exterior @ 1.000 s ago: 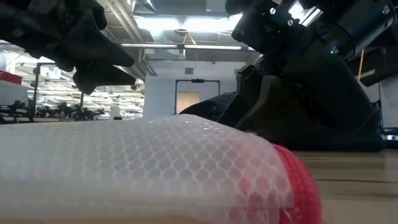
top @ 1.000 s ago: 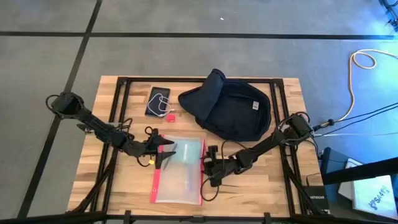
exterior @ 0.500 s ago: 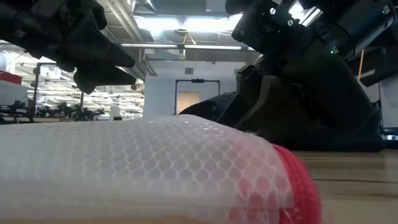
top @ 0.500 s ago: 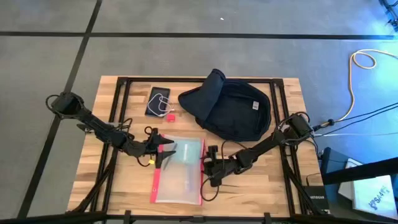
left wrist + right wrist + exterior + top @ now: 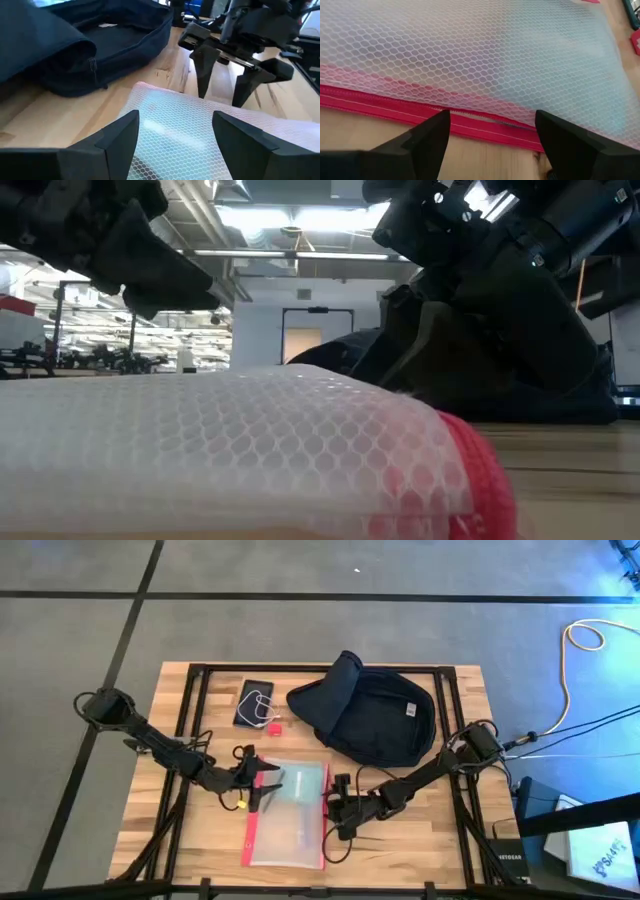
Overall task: Unpack backpack
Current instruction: Remove the blue calculator from the transparent zip bag
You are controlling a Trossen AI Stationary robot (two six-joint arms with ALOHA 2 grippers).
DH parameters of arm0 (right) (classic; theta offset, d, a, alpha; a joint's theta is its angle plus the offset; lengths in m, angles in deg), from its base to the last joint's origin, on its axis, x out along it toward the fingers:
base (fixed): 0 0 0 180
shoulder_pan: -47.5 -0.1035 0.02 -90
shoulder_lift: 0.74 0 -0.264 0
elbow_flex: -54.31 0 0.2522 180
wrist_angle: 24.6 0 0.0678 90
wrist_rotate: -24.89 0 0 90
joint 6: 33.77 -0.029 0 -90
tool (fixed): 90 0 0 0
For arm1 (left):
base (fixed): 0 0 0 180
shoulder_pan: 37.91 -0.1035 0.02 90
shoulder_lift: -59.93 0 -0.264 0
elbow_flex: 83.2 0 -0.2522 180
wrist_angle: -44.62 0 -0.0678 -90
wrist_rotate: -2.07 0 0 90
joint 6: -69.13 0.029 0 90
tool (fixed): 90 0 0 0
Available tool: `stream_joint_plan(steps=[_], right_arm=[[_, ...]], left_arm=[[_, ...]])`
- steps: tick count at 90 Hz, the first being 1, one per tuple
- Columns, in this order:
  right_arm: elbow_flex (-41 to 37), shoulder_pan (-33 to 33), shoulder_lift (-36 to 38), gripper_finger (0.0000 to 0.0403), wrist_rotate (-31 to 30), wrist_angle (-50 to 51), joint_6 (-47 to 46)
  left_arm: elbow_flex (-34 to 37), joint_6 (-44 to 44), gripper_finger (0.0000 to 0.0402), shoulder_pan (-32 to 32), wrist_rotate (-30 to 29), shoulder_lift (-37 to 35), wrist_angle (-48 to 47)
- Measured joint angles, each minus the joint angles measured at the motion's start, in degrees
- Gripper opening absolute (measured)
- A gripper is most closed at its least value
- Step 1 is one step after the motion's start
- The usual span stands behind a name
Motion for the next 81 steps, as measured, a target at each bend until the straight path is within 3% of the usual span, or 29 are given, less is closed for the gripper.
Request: stream_joint_plan(steps=[36, 46, 62, 81], right_arm=[[0.0, 0.0, 0.0, 0.0276, 0.0, 0.0, 0.0], [0.0, 0.0, 0.0, 0.0276, 0.0, -0.02, 0.0], [0.0, 0.0, 0.0, 0.0276, 0.0, -0.02, 0.0], [0.0, 0.0, 0.0, 0.0276, 0.0, -0.04, 0.0]], left_arm=[[-0.02, 3.94, 0.0239, -0.03, 0.56, -0.02, -1.12], [-0.02, 2.84, 0.0239, 0.02, 3.54, -0.04, -3.27], [-0.02, 1.31, 0.0239, 3.47, 4.69, -0.04, -4.08], [-0.04, -9.13, 0.0239, 8.38, 4.92, -0.04, -18.23]])
